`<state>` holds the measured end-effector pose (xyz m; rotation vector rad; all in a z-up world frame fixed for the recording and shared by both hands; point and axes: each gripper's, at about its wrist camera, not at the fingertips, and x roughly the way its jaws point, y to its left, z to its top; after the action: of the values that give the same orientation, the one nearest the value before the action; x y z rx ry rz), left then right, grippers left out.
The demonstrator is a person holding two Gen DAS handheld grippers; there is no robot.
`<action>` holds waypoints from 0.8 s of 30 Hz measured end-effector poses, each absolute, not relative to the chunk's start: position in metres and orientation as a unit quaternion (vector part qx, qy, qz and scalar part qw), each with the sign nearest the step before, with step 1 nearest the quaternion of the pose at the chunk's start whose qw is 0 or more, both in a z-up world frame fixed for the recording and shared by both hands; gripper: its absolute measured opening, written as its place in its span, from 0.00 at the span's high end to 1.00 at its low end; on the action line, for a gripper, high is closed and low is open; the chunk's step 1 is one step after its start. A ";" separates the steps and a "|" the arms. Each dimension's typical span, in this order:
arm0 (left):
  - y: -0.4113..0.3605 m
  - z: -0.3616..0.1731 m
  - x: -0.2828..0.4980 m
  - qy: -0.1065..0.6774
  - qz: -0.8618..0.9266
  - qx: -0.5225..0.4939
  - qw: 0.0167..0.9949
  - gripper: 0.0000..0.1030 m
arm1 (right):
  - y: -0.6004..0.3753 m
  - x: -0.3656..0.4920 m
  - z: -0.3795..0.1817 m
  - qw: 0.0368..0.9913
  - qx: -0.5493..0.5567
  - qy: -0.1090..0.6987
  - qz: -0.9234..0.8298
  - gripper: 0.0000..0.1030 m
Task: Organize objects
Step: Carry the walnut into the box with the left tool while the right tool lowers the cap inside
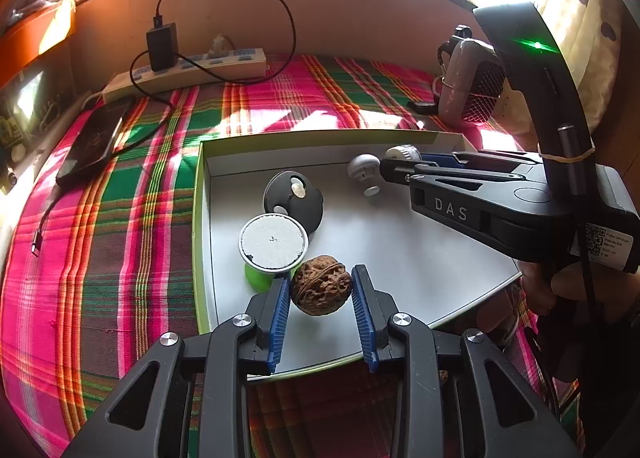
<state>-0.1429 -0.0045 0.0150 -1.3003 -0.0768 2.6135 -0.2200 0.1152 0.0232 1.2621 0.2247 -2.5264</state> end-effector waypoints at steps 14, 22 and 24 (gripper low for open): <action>-0.004 0.014 -0.143 -0.022 0.890 -0.443 0.106 0.72 | 0.112 -0.224 0.019 0.150 0.450 0.089 -0.876 0.81; -0.004 0.013 -0.143 -0.022 0.890 -0.443 0.106 0.72 | 0.110 -0.225 0.017 0.150 0.452 0.095 -0.874 0.81; -0.004 0.013 -0.143 -0.021 0.890 -0.443 0.106 0.72 | 0.110 -0.225 0.017 0.150 0.452 0.096 -0.874 0.81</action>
<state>-0.1433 -0.0044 0.0135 -1.3057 -0.0626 2.6220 -0.2249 0.1102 0.0172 1.2986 0.2770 -2.5102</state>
